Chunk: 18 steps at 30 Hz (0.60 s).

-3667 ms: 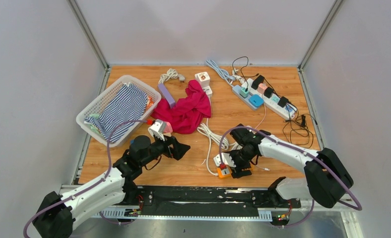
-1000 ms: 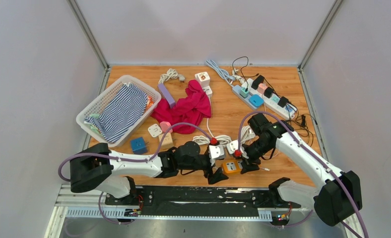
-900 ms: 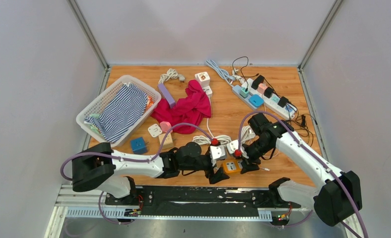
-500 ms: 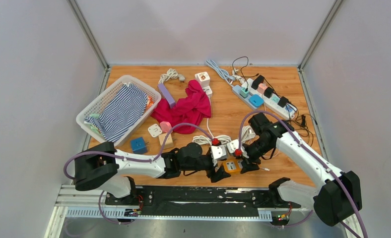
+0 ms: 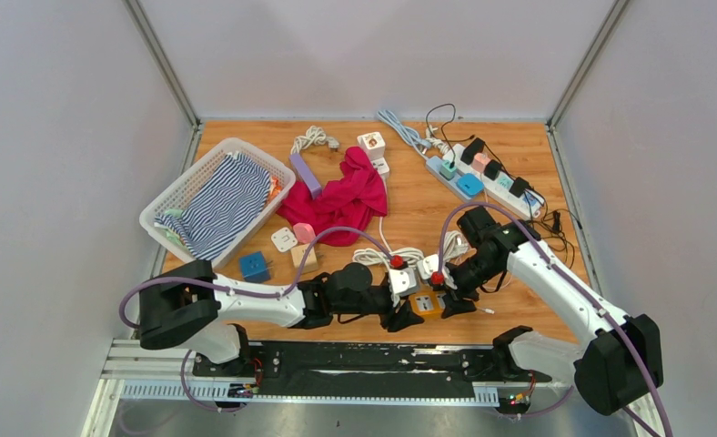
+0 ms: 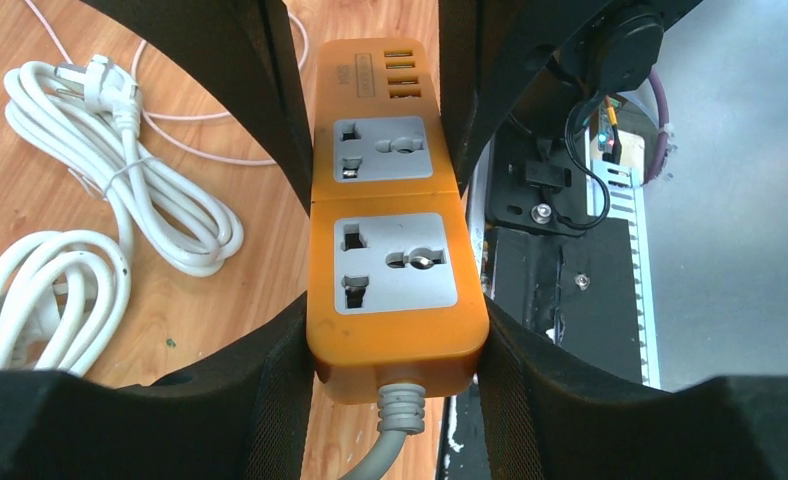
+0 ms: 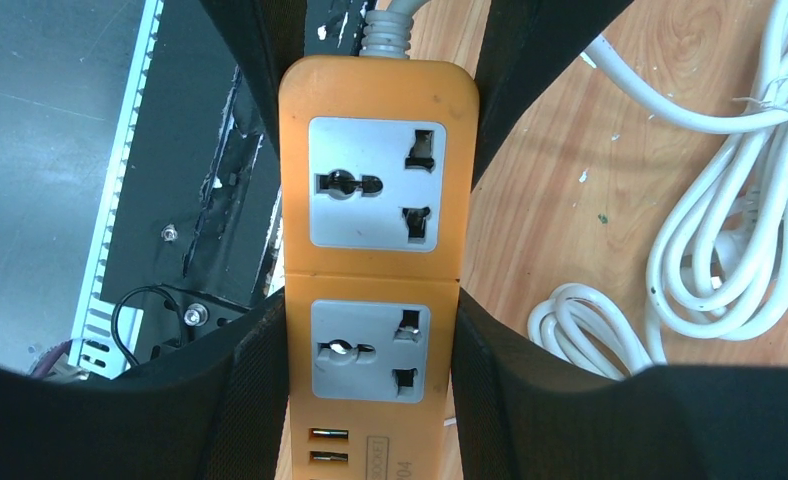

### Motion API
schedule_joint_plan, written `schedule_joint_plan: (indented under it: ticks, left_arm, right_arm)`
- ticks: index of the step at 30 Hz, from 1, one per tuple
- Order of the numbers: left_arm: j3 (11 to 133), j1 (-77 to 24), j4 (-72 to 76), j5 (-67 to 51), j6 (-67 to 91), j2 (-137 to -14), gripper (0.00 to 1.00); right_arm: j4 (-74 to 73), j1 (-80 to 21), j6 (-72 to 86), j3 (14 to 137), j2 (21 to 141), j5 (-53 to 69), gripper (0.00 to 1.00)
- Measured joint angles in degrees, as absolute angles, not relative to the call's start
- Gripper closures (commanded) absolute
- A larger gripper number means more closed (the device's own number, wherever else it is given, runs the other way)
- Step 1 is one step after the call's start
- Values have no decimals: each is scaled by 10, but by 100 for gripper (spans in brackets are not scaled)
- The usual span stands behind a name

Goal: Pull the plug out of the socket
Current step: Pick up the socket from the corner of the board.

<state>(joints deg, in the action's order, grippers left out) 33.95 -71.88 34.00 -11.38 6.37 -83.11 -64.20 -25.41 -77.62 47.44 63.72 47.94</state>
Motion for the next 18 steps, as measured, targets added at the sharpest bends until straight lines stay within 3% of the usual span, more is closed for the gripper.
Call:
schedule_joint_plan:
  ticks: [2, 4, 8, 13, 15, 18]
  left_arm:
    - [341, -719, 340, -115, 64, -833, 91]
    - [341, -719, 340, -117, 64, -834, 100]
    - [341, -719, 340, -121, 64, -834, 100]
    - [340, -719, 340, -122, 69, -834, 100]
    - [335, -719, 340, -121, 73, -834, 100]
    - [316, -719, 339, -112, 80, -825, 100]
  right_arm:
    - [-643, -253, -776, 474, 637, 479, 98]
    - [-644, -253, -776, 474, 637, 478, 88]
    - [-644, -253, -776, 474, 637, 478, 47]
    - [-643, -249, -774, 474, 635, 486, 18]
    - [-642, -248, -775, 474, 629, 492, 2]
    - [-640, -241, -774, 474, 616, 498, 0]
